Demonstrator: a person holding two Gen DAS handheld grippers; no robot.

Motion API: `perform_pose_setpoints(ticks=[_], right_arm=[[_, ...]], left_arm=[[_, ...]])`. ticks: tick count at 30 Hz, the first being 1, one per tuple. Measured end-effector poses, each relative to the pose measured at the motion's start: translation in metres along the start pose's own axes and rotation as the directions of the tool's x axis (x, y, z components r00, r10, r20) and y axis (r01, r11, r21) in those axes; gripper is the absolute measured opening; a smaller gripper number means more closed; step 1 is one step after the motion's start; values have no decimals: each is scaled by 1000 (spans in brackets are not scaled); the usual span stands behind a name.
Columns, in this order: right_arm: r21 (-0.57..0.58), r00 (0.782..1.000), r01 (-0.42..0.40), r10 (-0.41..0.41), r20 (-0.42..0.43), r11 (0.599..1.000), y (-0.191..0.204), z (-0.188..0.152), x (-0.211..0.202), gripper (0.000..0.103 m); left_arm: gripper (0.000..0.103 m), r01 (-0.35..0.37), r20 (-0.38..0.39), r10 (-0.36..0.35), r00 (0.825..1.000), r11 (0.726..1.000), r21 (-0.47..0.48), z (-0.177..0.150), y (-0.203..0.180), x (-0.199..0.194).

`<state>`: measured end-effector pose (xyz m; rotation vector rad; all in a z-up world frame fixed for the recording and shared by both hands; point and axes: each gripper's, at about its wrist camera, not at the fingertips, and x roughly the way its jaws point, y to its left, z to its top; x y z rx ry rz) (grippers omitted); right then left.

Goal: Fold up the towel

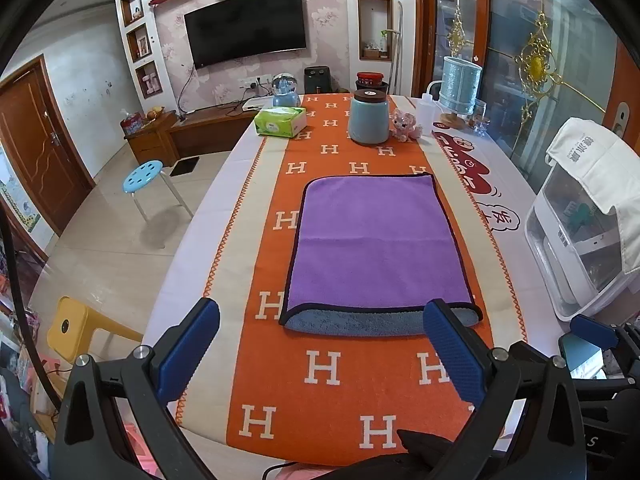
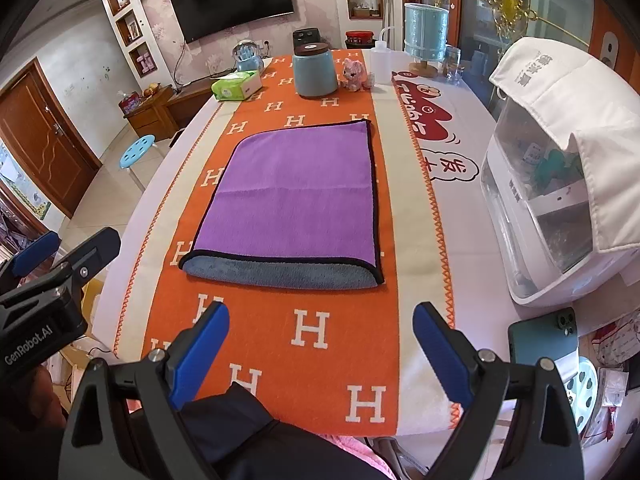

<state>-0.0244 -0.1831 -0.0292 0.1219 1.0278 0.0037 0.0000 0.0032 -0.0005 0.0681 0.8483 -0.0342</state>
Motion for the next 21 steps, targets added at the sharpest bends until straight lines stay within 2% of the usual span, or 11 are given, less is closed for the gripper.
perform_pose_setpoints(ticks=[6,21], right_arm=[[-5,1000,-10,9,-8,1000,5,-7,9,94],[-32,1000,1,-1,2,999,-7,-6,5,94]], left_arm=[[101,-6,-8,6,1000,1000,5,-4,-4,5],[101,-31,-104,32,994,999,10,-12,-13,22]])
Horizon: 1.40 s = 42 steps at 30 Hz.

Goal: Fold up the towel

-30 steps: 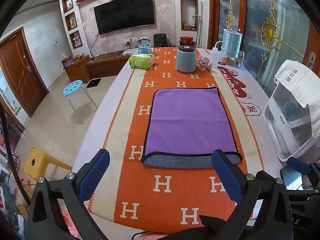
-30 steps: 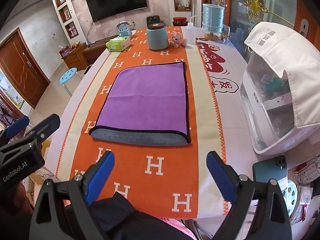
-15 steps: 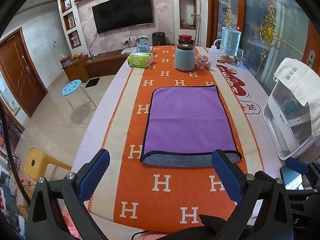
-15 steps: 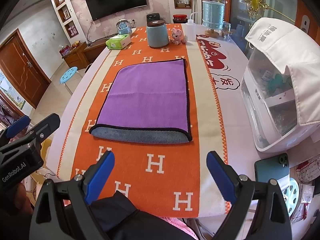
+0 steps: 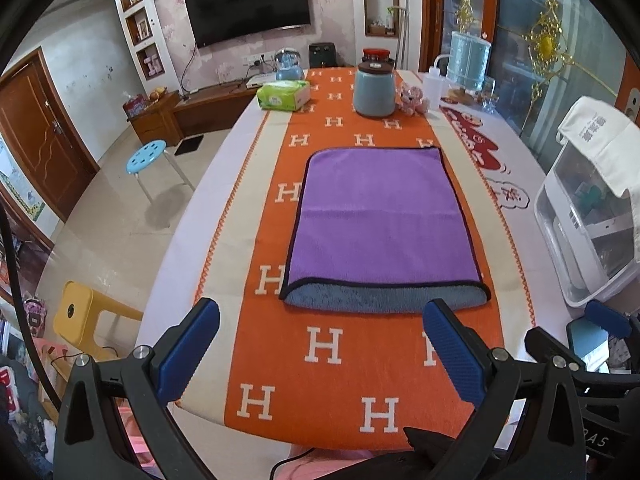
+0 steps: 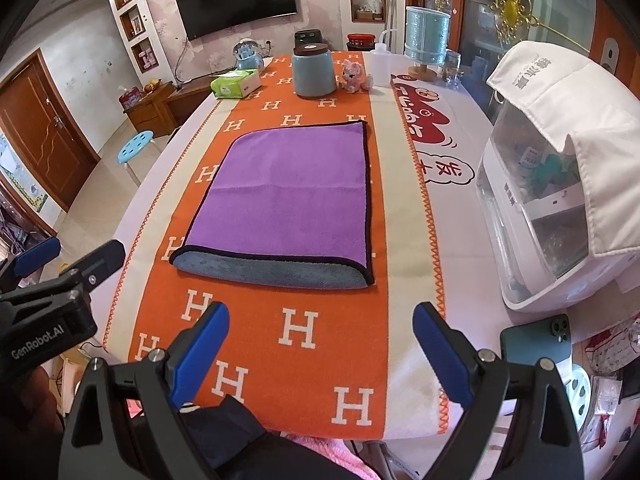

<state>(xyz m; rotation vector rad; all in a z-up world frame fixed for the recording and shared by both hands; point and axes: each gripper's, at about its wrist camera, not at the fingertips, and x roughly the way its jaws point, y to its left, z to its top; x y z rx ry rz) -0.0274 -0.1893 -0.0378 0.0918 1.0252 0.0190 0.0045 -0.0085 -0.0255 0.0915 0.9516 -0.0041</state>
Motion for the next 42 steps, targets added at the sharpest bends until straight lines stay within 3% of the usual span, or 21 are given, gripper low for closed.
perform_pose_setpoints(ticks=[13,21,35,42], right_arm=[[-39,999,-35,37,32,999,-21,-6,16,91],[-43,999,-48,49,24,998,-33,-6,30,91],[-107,998,-69,68,-9,992,-50,6,70,86],[-162,994,-111,108,-23,980,-45,6,93,77]], left_arm=[[101,29,-95,-28,995,1000,8,0,-8,31],[101,45,-192,-42,981,999,8,8,-2,64],[101,64,-232,-42,972,994,89,19,15,124],[101,105,-208,-76,975,986,128,25,28,151]])
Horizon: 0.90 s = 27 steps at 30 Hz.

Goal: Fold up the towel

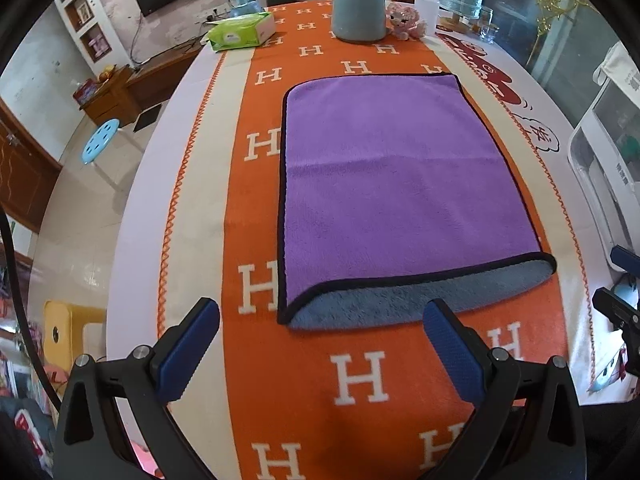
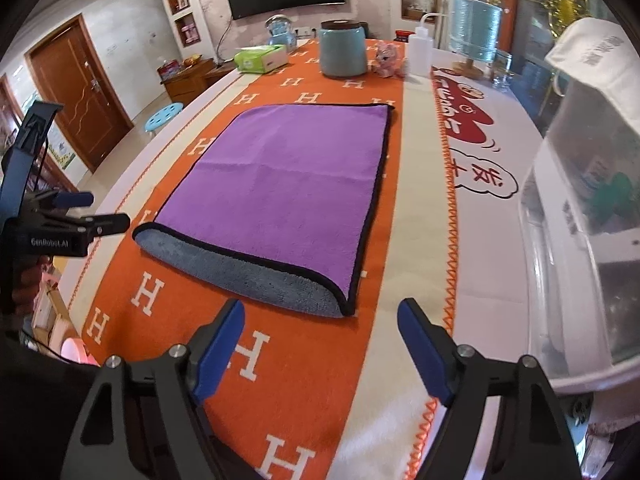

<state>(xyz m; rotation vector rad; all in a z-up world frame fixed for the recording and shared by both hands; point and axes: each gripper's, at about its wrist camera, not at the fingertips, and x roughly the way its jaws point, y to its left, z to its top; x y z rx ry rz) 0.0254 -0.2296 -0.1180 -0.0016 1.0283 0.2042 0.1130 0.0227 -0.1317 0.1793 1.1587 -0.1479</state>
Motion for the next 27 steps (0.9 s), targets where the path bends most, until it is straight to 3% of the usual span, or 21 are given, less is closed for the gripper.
perform_pose_setpoints(ticks=[6,23,27], right_arm=[[-41,1000,-16,16,-1,999,2,-3,19,71],[-110,997,-19,10,-81,994,3,-5,69,54],[-96,996,-21,13,-87,995,2,-4,74,50]], left_arm=[[101,17,-5,-17,1000,999,33,0,11,28],[101,180,-53,-177,983,981,67,2,21,77],[94,205,-70,-201,977,977,57,3,19,81]])
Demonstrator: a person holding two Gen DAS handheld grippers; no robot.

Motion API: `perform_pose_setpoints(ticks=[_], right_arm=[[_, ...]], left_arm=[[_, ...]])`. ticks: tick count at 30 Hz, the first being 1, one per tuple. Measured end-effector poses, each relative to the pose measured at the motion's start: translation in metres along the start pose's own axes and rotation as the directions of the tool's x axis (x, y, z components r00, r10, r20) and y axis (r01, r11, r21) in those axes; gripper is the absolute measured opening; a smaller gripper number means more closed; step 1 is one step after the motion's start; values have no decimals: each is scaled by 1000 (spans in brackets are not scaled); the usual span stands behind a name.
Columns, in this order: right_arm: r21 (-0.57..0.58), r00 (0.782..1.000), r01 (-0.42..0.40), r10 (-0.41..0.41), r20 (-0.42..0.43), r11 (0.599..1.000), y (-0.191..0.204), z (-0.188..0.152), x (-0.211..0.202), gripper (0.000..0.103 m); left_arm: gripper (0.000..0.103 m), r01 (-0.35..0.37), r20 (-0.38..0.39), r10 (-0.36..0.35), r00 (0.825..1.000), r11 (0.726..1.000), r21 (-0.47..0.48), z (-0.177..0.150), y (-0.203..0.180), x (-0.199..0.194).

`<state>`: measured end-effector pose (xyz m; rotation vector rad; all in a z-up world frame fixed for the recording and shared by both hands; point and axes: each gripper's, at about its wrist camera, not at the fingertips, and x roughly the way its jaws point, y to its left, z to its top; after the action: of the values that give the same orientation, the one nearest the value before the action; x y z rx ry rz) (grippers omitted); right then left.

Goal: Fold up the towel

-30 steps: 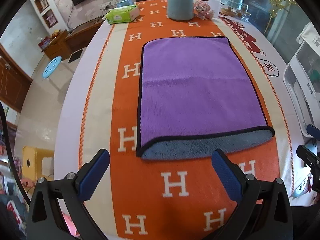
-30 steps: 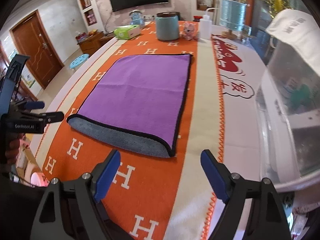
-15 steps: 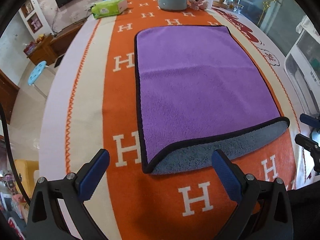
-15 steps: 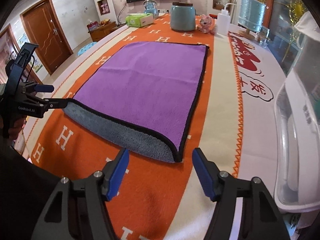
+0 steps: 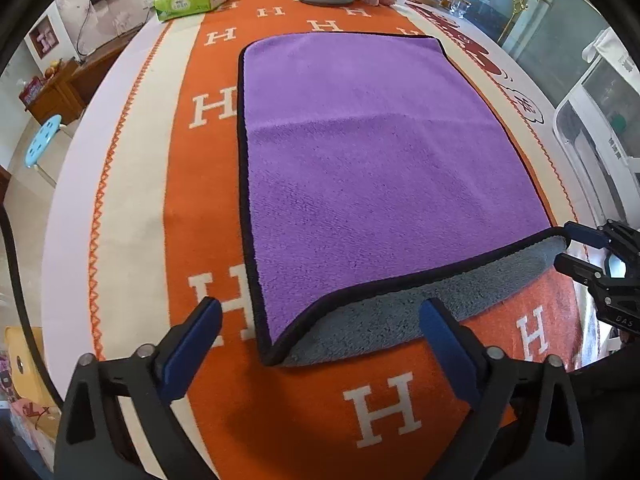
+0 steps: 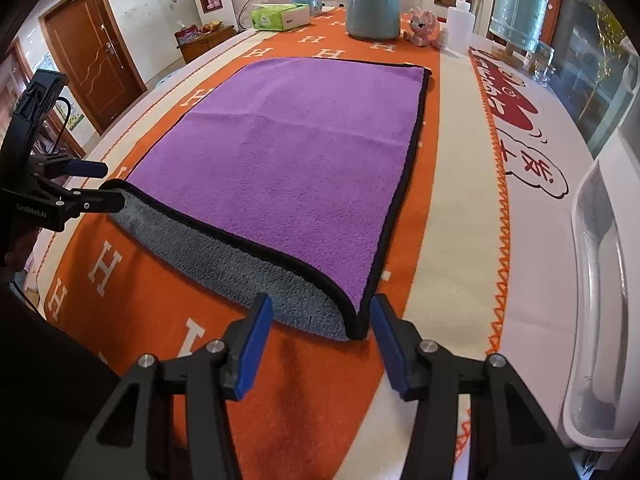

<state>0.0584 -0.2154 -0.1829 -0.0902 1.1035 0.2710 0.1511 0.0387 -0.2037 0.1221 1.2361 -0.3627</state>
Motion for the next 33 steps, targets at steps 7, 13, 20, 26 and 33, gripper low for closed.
perform_pose_setpoints(ticks=[7,13,20,26,33], right_arm=[[7,1000,12,-12,-3,1000,1,0,3,40],[0,1000,14,-14,6,1000,3,-1,0,36],[-6,999,38,-38,6,999,1,-2,0,20],[-33,998,54,-54,12,998,1,-3,0,8],[-52,998,63,-62,16,997,2,-4,1,5]], left_arm=[[68,30,-42,-31,999,999,-22,-1,1,10],[49,41,-36,-43,998,998,-36,-4,-1,9],[14,12,-27,-14,1000,997,-76,-8,7,6],[11,14,-8,-15,1000,995,-96,-12,11,5],[9,-9,1,9,1000,997,-77,-13,8,3]])
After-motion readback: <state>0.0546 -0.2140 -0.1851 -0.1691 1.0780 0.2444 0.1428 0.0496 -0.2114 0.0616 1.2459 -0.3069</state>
